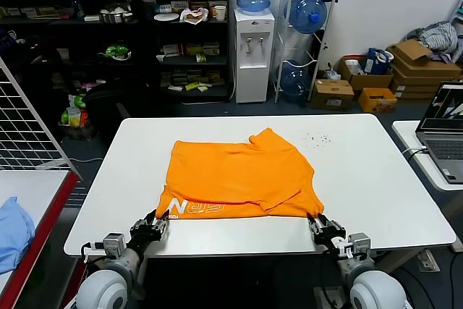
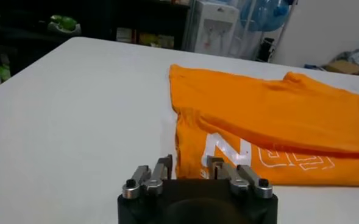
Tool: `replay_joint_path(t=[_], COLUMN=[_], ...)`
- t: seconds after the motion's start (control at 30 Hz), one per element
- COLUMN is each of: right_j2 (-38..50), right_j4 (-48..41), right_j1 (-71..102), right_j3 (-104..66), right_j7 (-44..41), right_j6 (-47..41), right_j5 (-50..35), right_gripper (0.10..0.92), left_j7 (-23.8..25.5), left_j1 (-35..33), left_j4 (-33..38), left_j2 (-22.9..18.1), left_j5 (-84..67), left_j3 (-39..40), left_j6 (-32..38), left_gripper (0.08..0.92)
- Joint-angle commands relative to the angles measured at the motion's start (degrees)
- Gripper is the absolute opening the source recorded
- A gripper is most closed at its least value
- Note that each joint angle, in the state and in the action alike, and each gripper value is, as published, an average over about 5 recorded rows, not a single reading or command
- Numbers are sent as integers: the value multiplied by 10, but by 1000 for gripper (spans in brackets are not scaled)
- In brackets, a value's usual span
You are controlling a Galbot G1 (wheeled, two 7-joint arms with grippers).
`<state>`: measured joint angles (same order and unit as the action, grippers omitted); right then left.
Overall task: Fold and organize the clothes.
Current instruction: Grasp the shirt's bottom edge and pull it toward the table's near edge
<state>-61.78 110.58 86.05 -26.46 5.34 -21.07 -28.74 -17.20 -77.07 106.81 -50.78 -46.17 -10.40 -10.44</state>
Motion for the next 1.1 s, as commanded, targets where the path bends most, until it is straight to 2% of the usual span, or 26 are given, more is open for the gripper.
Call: replay_joint_path(t=[0.03,0.17,0.33,0.63,0.8,1.0,1.1], right_j2=[1,7,23,62,85,84,82], right_j4=[3,15,37,79,95,118,125], right_j1=[2,11,36,122,187,228,234], right_j3=[-1,-6,-25,-96,-147,-172,-172], right_j7=[2,7,14,25,26,25,24], right_j6=[4,6,6,1,4,2,-2], right_j5=[-2,-7,-24,-60,-74,-80,-76], right_gripper=[174,122,122,122,122,122,153], left_j7=[-3,-9,-19,-60,-62,-63,-62], left_j1=[-3,-12,-35,-126,-183,-206,-207], left_j4=[9,28,60,152,195,213,215], left_j2=[3,7,18,45,55,47,45], left_j5=[4,7,-3,-77,-82,-80,-79], left_j3=[-1,-3,-9,-39,-58,-62,-64], left_j6=[4,8,4,-22,-28,-29,-32], left_gripper=[320,207,97,92,92,92,92])
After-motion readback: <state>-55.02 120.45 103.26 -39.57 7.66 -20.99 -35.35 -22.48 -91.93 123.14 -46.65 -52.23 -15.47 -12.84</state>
